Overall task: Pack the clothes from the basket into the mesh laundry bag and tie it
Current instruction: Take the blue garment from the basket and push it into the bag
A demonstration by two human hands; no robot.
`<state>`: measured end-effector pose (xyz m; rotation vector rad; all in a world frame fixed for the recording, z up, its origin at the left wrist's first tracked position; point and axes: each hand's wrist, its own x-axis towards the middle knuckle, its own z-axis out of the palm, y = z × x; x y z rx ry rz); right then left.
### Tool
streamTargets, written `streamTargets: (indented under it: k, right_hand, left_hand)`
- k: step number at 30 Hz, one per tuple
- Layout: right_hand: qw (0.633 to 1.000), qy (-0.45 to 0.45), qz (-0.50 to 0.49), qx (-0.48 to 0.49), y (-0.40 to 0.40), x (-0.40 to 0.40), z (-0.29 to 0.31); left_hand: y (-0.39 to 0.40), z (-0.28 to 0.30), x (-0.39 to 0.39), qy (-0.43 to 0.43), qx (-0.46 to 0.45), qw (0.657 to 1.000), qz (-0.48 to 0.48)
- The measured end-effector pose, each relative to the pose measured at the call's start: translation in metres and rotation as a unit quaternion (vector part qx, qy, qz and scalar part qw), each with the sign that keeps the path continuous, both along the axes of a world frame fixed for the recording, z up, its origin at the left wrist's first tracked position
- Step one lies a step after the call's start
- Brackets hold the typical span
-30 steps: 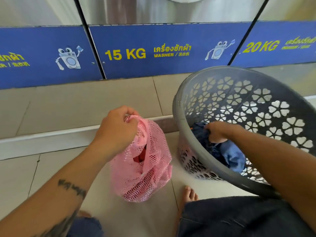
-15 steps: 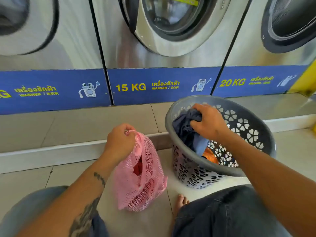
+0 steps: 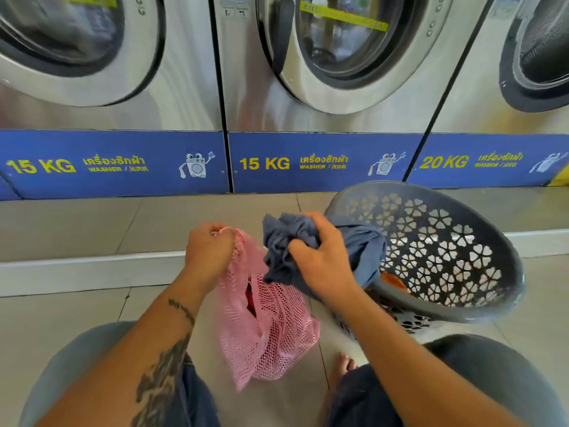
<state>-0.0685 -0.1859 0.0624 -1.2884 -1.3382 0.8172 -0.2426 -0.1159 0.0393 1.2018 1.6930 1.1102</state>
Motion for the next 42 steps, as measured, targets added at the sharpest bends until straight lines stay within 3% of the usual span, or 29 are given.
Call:
streamTargets:
  k: [4,8,15,19,24,26,32,35,37,39,42]
  right_hand:
    - [0.984,0.110,0.048,-0.132,-0.005,-0.029,-0.052]
    - [0.967,0.168,0.040,-0.189,0.008,-0.049,-0.077]
    - [0.981,0.057,0.047,-0.177,0.024,-0.084,-0.112]
    - [0.985,0.034,0.056,-0.159,0.042,-0.099,-0.119]
    - [0.965,0.040,0.002,-0.258,0.072,-0.099,-0.125]
    - [0.962,0.002,-0.019,-0.272,0.084,-0.096,-0.132]
    - [0.930,-0.190,0.058,-0.309,0.106,-0.081,-0.149]
    - [0.858,-0.372,0.172,-0.310,0.103,-0.083,-0.163]
    - [0.820,-0.442,0.224,-0.287,0.102,-0.085,-0.178]
    - [0.832,-0.425,0.254,-0.251,0.101,-0.088,-0.188]
    - [0.910,-0.310,0.194,-0.194,0.094,-0.081,-0.186]
  left_hand:
    - [0.002,-0.002,-0.010,-0.011,0.000,1.000,-0.010]
    - [0.000,-0.007,-0.014,0.006,0.004,0.999,-0.032]
    - [-0.011,-0.009,-0.013,0.065,0.003,0.994,-0.090]
    - [-0.017,-0.005,-0.015,0.024,-0.002,0.996,-0.089]
    - [-0.016,0.001,-0.023,-0.035,0.000,0.997,-0.063]
    - [-0.013,0.003,-0.023,-0.074,-0.012,0.996,-0.038]
    - [-0.005,0.012,-0.017,-0.282,-0.066,0.957,0.005]
    - [0.006,0.008,-0.024,-0.316,-0.081,0.944,0.049]
    - [0.013,0.002,-0.028,-0.316,-0.092,0.940,0.087]
    - [0.017,-0.003,-0.030,-0.314,-0.098,0.938,0.110]
    - [0.022,-0.011,-0.034,-0.285,-0.097,0.945,0.127]
